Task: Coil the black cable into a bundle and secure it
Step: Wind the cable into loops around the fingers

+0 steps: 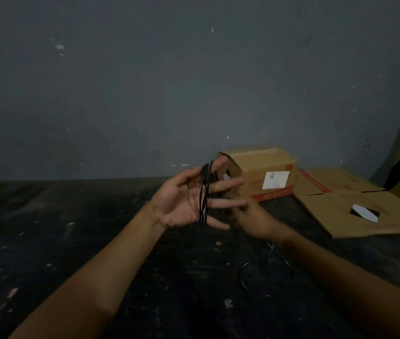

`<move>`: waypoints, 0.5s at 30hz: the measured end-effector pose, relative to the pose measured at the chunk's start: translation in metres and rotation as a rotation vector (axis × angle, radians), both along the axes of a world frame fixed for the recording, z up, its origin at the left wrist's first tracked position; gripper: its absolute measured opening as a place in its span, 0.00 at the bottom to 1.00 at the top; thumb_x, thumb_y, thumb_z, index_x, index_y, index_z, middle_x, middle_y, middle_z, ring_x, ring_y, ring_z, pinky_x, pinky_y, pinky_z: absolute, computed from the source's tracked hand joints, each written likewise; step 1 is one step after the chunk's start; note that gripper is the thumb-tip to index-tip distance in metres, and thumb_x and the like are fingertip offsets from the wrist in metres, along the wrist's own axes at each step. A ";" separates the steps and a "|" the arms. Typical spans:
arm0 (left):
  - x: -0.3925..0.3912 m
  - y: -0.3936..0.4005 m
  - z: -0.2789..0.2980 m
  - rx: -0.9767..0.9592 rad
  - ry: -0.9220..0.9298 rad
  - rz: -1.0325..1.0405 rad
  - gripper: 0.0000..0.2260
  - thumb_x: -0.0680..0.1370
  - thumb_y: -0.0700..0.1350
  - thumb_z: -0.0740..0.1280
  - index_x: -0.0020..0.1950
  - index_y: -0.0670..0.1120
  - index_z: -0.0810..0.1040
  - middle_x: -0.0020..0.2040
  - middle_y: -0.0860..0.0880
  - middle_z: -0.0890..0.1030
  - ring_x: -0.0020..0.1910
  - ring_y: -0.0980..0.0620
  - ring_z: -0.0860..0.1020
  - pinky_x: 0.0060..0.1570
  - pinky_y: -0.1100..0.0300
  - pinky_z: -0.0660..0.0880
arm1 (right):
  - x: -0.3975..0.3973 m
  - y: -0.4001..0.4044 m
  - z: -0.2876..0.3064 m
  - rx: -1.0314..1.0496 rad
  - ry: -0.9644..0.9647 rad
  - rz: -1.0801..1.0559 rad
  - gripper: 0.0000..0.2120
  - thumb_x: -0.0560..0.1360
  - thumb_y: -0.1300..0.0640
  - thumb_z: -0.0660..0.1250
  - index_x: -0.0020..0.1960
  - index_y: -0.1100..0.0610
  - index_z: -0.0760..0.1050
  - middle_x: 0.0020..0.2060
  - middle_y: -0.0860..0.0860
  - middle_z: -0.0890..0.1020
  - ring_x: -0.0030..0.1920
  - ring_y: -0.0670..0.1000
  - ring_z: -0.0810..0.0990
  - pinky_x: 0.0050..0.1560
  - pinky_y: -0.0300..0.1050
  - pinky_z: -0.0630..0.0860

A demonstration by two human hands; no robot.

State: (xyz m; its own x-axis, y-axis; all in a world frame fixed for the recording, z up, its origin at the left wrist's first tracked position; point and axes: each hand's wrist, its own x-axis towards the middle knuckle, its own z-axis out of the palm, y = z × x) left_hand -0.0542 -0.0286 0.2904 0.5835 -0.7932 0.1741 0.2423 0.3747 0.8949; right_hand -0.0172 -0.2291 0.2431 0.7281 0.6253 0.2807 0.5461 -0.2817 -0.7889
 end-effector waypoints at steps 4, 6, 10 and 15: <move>0.007 0.003 0.003 -0.051 0.030 0.095 0.22 0.81 0.56 0.51 0.75 0.59 0.63 0.76 0.43 0.64 0.73 0.32 0.63 0.60 0.24 0.58 | -0.023 0.022 -0.020 -0.013 0.039 0.000 0.12 0.82 0.55 0.55 0.49 0.52 0.76 0.32 0.47 0.76 0.31 0.49 0.73 0.31 0.44 0.68; 0.012 0.005 0.005 -0.061 0.025 0.151 0.21 0.81 0.56 0.52 0.74 0.59 0.65 0.75 0.43 0.66 0.72 0.33 0.65 0.59 0.24 0.59 | -0.034 0.028 -0.025 -0.036 0.049 0.029 0.14 0.83 0.51 0.53 0.49 0.56 0.75 0.30 0.52 0.71 0.31 0.50 0.70 0.32 0.44 0.67; 0.019 0.012 0.002 -0.065 0.070 0.297 0.20 0.81 0.56 0.53 0.73 0.60 0.68 0.73 0.43 0.71 0.70 0.34 0.69 0.58 0.23 0.61 | -0.051 0.036 -0.027 -0.056 0.023 0.028 0.16 0.83 0.50 0.51 0.49 0.54 0.75 0.30 0.44 0.71 0.29 0.39 0.70 0.33 0.35 0.68; 0.022 0.010 -0.011 -0.145 0.127 0.372 0.19 0.80 0.56 0.54 0.70 0.59 0.71 0.72 0.42 0.72 0.68 0.33 0.71 0.59 0.21 0.62 | -0.060 0.043 -0.019 -0.091 0.079 0.016 0.17 0.83 0.51 0.52 0.52 0.58 0.77 0.29 0.46 0.71 0.27 0.38 0.69 0.31 0.33 0.67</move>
